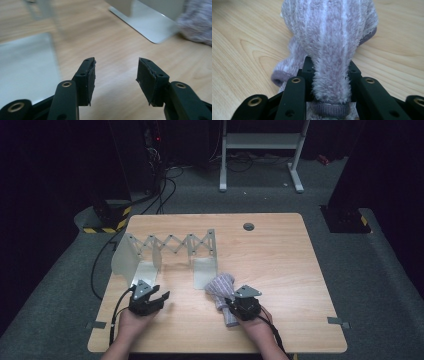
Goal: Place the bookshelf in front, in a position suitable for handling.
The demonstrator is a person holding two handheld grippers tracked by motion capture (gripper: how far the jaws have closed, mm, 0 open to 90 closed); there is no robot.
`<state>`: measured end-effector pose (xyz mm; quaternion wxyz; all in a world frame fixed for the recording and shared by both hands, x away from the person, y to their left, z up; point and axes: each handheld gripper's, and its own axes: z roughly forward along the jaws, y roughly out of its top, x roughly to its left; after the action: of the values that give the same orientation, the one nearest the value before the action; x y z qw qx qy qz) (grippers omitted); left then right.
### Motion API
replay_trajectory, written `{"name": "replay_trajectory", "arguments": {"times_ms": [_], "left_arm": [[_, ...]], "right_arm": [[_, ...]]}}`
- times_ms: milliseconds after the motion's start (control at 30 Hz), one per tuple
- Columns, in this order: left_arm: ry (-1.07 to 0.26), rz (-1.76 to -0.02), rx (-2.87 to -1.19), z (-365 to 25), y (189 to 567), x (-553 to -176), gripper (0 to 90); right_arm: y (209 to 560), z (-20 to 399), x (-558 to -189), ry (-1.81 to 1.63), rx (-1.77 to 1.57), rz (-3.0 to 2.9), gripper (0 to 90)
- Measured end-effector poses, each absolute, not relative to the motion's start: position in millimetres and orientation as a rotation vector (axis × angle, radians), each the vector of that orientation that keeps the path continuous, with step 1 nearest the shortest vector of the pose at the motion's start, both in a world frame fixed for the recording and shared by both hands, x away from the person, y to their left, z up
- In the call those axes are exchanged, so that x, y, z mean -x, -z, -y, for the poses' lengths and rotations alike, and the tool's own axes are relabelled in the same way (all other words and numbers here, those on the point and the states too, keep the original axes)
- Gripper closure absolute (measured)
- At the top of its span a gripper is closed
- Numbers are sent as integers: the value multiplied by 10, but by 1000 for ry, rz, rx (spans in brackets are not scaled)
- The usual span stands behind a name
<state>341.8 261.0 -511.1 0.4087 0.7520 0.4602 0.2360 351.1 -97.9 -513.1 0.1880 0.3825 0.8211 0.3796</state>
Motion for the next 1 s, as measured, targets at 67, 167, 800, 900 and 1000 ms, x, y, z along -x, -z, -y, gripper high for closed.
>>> {"name": "replay_trajectory", "arguments": {"times_ms": [67, 167, 800, 900, 1000], "left_arm": [[-622, -1190, -1849, -2738, 5062, -3471, 487], [-653, -1189, -1828, -2751, 5014, -3535, 486], [-817, -1255, -1745, -2626, 4666, -4021, 779], [-812, -1237, -1759, -2580, 4670, -3980, 791], [-784, -1199, -1761, -2454, 4673, -3906, 795]], "right_arm": [[5068, 1123, -3484, -1078, -1099, -2254, 696], [5010, 1285, -3488, -1084, -1154, -2175, 695], [5021, 1448, -3603, -1015, -1267, -2023, 668], [5025, 1440, -3607, -1016, -1269, -2025, 667], [5027, 1447, -3612, -1013, -1275, -2020, 665]]}}
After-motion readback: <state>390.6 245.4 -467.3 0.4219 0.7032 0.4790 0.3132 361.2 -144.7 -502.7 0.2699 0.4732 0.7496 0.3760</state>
